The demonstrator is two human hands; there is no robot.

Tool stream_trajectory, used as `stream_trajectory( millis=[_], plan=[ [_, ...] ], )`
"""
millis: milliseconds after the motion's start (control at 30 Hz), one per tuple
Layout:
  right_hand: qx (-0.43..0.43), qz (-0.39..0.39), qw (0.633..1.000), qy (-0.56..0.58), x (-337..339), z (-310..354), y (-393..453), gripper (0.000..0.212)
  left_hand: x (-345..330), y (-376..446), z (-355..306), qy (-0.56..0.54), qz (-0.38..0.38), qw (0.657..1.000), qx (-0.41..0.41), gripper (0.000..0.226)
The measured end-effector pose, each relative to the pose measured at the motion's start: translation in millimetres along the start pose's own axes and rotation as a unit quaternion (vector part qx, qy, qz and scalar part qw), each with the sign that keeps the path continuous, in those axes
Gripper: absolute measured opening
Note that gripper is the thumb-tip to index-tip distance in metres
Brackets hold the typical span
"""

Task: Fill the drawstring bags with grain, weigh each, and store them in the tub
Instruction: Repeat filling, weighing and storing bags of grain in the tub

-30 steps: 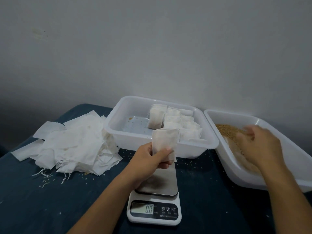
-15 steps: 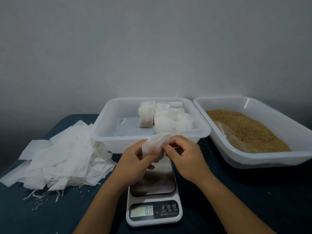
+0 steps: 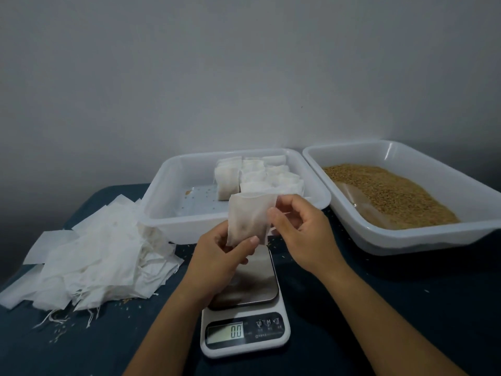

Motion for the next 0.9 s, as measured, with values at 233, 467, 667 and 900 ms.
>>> stream_trajectory(
  millis=[233, 467, 667, 900],
  plan=[
    [0.090, 0.137, 0.976, -0.142, 17, 39, 35, 0.018, -1, 2, 0, 0.038, -0.005, 0.999, 0.002, 0.016],
    [0.042, 0.214, 0.964, -0.153, 27, 38, 60, 0.011, -23, 17, -17, 0.030, 0.000, 1.000, 0.000, 0.015],
    [0.000, 0.150, 0.980, -0.134, 69, 20, 81, 0.020, -49, 57, -37, -0.040, 0.000, 0.999, 0.023, 0.010],
    [-0.004, 0.064, 0.997, -0.049, 117, 6, 86, 0.025, -104, 106, -55, -0.138, 0.051, 0.988, 0.054, 0.024]
  ],
)
Point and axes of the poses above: each hand's wrist, its own y-axis towards the middle knuckle, its own x-axis out of the back of the hand, z = x × y, the point moved 6 cm from there along y, towards the middle knuckle, and after that the axes turned 2 degrees about z, right-handed, at the moved point
